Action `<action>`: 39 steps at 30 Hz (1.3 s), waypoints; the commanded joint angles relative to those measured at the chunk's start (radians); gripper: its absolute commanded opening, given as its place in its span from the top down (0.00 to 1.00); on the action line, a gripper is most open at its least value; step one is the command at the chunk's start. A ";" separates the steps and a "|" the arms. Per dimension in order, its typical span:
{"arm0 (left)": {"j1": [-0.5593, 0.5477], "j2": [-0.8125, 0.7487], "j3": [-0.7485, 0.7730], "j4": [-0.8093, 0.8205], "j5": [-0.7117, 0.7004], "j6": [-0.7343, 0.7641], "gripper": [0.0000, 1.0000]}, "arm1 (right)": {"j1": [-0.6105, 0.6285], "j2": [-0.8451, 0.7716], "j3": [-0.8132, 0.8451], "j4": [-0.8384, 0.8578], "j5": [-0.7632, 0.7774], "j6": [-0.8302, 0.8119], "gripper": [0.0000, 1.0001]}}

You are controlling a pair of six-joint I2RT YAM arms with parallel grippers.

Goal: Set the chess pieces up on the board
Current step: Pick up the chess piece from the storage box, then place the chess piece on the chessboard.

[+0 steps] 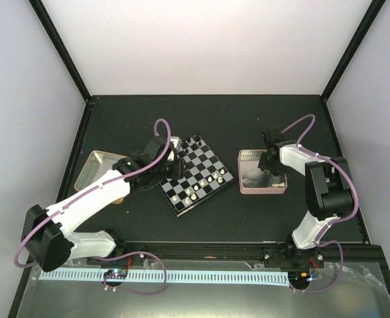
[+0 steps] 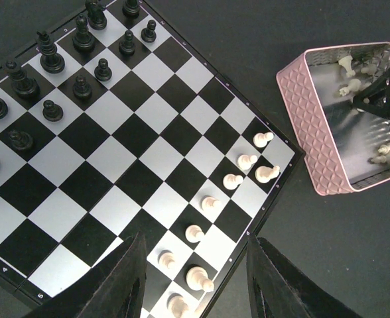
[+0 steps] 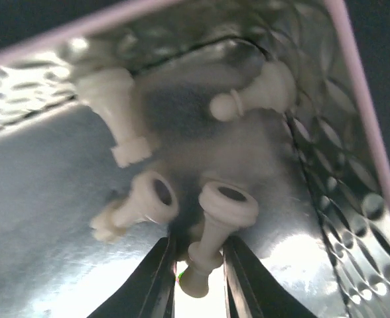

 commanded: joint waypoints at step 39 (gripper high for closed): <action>0.127 -0.145 -0.063 0.320 0.651 -0.215 0.31 | 0.472 -0.471 -0.038 0.327 -0.909 -0.464 0.99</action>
